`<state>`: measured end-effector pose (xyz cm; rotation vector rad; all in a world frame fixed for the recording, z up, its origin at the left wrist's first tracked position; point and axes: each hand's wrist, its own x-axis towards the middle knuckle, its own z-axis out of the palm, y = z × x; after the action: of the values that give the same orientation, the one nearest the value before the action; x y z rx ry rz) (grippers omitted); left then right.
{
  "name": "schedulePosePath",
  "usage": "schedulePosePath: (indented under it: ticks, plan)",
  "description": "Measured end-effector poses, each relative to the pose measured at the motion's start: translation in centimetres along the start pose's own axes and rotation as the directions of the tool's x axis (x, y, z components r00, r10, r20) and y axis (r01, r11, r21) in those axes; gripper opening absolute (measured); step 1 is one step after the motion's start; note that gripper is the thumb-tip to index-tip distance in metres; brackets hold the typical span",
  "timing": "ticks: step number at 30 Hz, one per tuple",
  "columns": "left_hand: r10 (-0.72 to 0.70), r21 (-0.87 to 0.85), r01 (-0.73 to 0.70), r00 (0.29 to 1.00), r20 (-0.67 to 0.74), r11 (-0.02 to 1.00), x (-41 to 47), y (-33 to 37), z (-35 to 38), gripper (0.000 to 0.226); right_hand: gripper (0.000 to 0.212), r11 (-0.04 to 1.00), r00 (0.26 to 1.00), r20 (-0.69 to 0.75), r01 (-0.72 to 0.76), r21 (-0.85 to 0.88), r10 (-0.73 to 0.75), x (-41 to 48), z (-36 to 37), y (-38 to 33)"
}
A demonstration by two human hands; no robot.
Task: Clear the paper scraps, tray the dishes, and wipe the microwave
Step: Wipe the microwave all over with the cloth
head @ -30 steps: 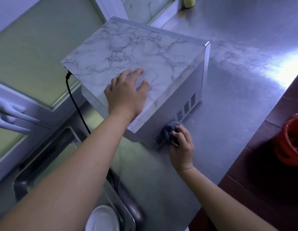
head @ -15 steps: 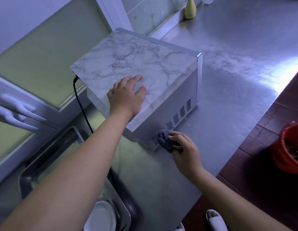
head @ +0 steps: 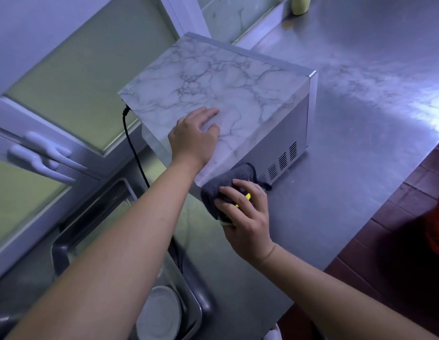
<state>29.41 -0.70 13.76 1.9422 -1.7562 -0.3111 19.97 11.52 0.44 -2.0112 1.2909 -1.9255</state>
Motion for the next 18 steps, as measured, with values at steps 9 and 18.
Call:
schedulePosePath:
  ticks: [9, 18]
  plan:
    - [0.008, 0.004, -0.008, 1.000, 0.002, 1.000, -0.2, 0.2, -0.1, 0.039, 0.018, 0.989, 0.940, 0.327, -0.052, -0.139, 0.096, -8.4, 0.3, 5.0]
    - [0.010, 0.009, -0.010, 1.000, -0.013, 1.000, -0.2, 0.1, 0.1, 0.040, 0.031, 0.971, 0.674, 0.709, -0.051, -0.234, 0.206, -7.9, -0.7, 6.7]
